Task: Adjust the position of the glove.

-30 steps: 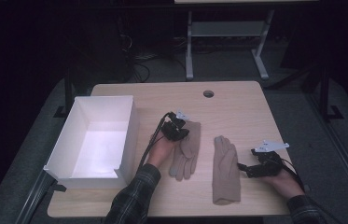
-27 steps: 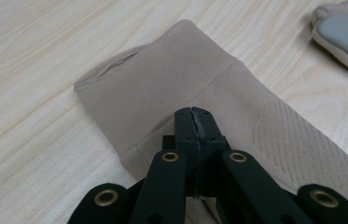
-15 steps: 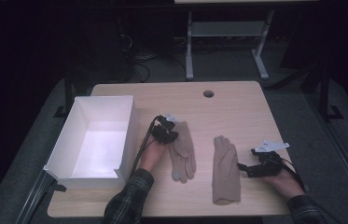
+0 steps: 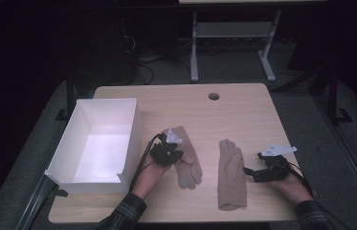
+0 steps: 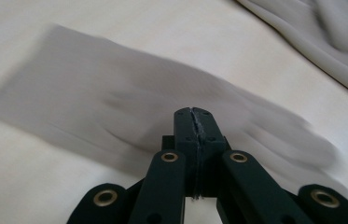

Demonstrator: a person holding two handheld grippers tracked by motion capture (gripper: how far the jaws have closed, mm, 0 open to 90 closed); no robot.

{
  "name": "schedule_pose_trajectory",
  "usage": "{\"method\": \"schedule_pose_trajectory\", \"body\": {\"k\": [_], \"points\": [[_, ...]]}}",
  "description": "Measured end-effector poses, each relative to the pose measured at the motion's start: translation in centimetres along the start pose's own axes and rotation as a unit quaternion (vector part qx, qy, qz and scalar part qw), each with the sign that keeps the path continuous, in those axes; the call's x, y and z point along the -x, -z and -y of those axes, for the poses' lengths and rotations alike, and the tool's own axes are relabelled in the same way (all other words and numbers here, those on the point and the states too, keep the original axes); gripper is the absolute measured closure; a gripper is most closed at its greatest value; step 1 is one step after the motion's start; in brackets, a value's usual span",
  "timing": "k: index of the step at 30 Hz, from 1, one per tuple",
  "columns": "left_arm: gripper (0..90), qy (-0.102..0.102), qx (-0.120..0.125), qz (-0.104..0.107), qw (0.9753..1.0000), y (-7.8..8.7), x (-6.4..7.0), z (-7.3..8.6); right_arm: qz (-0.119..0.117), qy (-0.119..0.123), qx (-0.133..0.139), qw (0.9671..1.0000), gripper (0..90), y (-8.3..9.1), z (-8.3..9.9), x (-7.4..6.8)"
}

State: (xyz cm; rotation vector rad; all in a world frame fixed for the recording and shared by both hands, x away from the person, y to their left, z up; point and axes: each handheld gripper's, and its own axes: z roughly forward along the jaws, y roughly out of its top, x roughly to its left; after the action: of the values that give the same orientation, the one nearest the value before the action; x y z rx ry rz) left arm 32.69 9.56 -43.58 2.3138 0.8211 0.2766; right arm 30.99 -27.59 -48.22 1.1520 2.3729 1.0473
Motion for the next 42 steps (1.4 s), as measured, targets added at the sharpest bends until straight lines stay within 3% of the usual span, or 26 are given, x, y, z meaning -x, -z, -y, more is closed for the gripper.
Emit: {"method": "schedule_pose_trajectory", "body": {"k": [6,16,21,24,31,34,38,42], "points": [[89.4,-0.011,-0.025,0.029,0.9992,-0.5,1.8,2.1,0.001,0.001,0.0,1.0,14.2,0.0,0.0,0.0],[89.5,-0.032,-0.024,0.046,0.9982,-2.7,3.0,-0.3,0.002,0.0,-0.001,1.0,14.2,0.0,0.0,0.0],[89.5,-0.035,-0.017,0.037,0.9986,-4.1,3.3,-1.6,0.002,0.001,-0.001,1.0,14.2,0.0,0.0,0.0],[89.5,-0.028,-0.009,0.031,0.9991,-4.9,3.2,-2.3,0.002,0.001,-0.001,1.0,14.2,0.0,0.0,0.0],[89.5,-0.014,0.003,0.025,0.9996,-6.0,2.5,-3.3,0.0,0.0,0.0,1.0,14.2,0.0,0.0,0.0],[88.2,-0.009,0.01,0.019,0.9997,-5.7,1.9,-3.8,0.0,0.0,0.0,1.0,14.2,0.0,0.0,0.0],[88.7,-0.001,0.03,0.003,0.9995,-4.9,0.1,-4.8,0.0,0.0,0.0,1.0,14.2,0.0,0.0,0.0],[89.4,0.011,0.039,-0.035,0.9986,-4.6,-2.2,-5.8,0.0,0.001,0.0,1.0,14.2,0.0,0.0,0.0]]}}
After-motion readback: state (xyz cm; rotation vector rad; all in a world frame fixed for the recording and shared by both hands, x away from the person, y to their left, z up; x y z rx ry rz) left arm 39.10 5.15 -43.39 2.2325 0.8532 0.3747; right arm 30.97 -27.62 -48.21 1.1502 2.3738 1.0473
